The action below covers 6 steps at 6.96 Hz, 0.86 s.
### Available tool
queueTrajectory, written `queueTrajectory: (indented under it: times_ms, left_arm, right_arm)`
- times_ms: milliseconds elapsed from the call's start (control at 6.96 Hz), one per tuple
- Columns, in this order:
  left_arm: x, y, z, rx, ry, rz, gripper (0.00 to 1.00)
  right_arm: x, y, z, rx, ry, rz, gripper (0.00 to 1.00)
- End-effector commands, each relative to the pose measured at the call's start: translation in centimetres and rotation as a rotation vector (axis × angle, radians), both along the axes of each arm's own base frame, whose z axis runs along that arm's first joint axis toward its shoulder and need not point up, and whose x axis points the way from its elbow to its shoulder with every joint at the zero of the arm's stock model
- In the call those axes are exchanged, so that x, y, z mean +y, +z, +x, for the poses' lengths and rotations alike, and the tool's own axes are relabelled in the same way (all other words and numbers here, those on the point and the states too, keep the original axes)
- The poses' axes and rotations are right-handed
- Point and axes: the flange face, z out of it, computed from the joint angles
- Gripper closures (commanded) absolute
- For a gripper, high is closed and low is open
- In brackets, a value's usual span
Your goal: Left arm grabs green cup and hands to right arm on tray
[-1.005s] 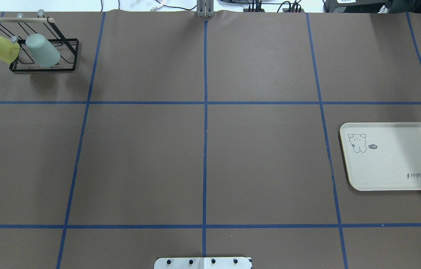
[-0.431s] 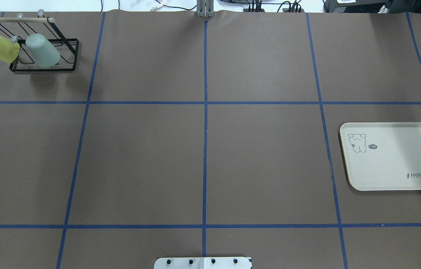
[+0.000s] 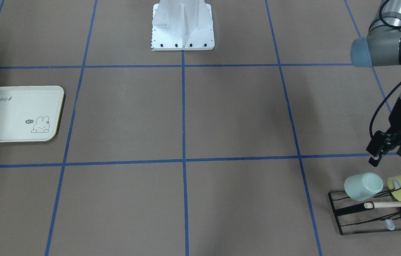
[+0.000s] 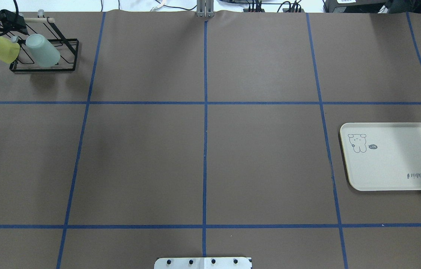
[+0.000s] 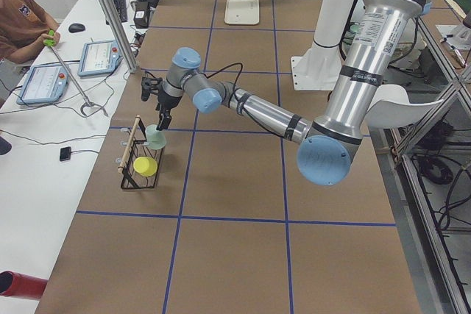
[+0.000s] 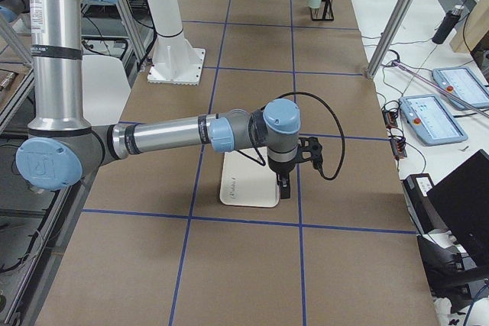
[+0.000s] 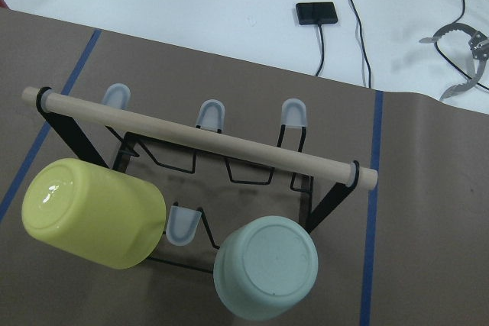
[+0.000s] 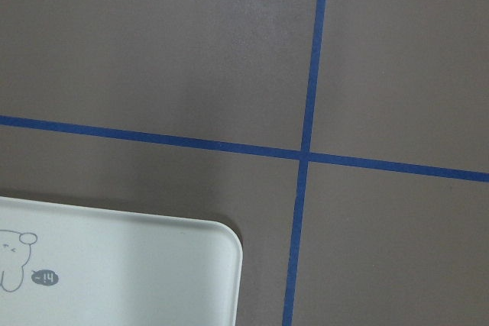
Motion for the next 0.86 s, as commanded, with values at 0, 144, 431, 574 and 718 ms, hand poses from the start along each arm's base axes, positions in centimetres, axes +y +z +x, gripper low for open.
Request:
queueTrajectory:
  times_ms: [0,144,431,574,718]
  left_arm:
    - [-0.4,3.8,4.2,-0.014,-0.044,0.064,0.0]
    - [-0.4,4.6,6.4,-0.046,-0.043,0.071,0.0]
    - [-0.6,5.0,7.0,-0.055,-0.037,0.067,0.0]
    - [-0.7,5.4,7.0,-0.063,-0.033,0.066,0.0]
    - [-0.7,5.6,7.0,-0.067,-0.032,0.061,0.0]
  right_arm:
    - [-0.1,-0.2,-0.1,-0.002,-0.002,0.008,0.01]
    - [-0.2,-0.2,-0.1,-0.008,-0.003,0.008,0.01]
    - [-0.2,-0.3,-0.1,-0.01,-0.002,0.008,0.01]
    - [-0.2,-0.3,-0.1,-0.01,-0.002,0.008,0.01]
    - [-0.2,-0.3,-0.1,-0.01,-0.002,0.008,0.01]
